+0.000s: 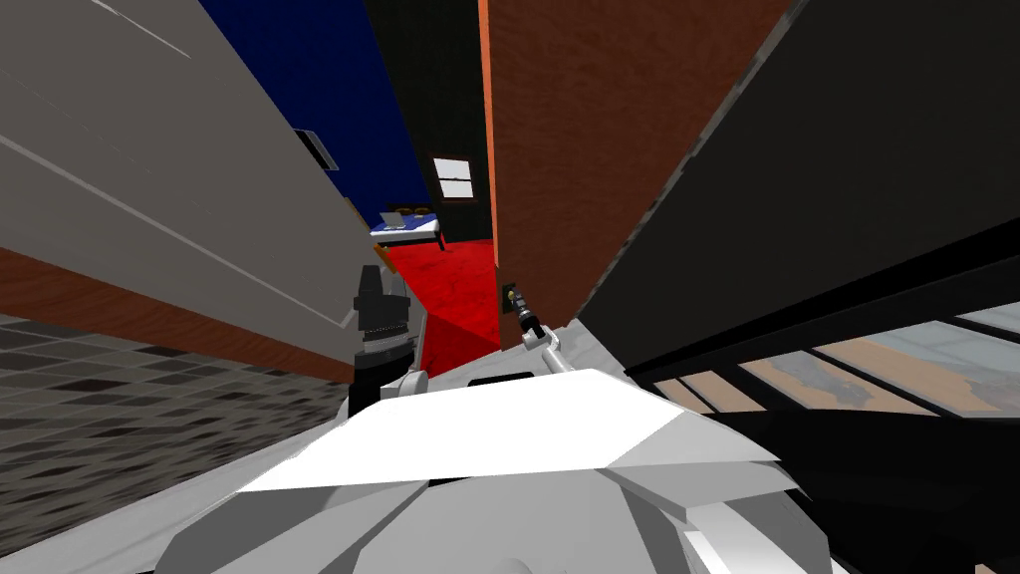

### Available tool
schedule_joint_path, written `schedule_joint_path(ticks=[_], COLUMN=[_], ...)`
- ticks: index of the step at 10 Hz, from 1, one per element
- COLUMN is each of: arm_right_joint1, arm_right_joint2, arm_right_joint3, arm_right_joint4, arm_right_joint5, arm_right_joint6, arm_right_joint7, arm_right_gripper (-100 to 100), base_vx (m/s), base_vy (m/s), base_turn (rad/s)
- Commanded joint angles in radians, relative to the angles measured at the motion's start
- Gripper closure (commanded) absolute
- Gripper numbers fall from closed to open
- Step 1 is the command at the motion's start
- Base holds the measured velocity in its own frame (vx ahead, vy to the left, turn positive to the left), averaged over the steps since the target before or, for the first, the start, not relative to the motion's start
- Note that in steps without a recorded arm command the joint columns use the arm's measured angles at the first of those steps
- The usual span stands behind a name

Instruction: Push the door open

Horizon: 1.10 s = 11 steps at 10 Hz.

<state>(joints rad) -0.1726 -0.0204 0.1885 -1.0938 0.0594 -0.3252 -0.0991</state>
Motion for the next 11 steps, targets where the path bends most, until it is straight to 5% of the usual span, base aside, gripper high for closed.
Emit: schedule_joint_path(ticks=[1,2,3,11], arm_right_joint1=[-0.003,-0.003,-0.003,-0.008], arm_right_joint2=[0.016,0.009,0.009,-0.002], arm_right_joint3=[-0.003,-0.003,-0.003,-0.023], arm_right_joint4=[0.004,0.006,0.006,0.008], arm_right_joint5=[-0.001,-0.001,-0.001,-0.004], arm_right_joint6=[-0.002,-0.003,-0.003,-0.003], arm_right_joint7=[0.000,0.000,0.000,0.006], arm_right_gripper=[-100,-100,100,100], base_vx=[0.175,0.084,-0.009,0.037], base_vy=[0.083,0.036,-0.005,0.021], base_turn=[0.015,0.000,-0.006,-0.008])
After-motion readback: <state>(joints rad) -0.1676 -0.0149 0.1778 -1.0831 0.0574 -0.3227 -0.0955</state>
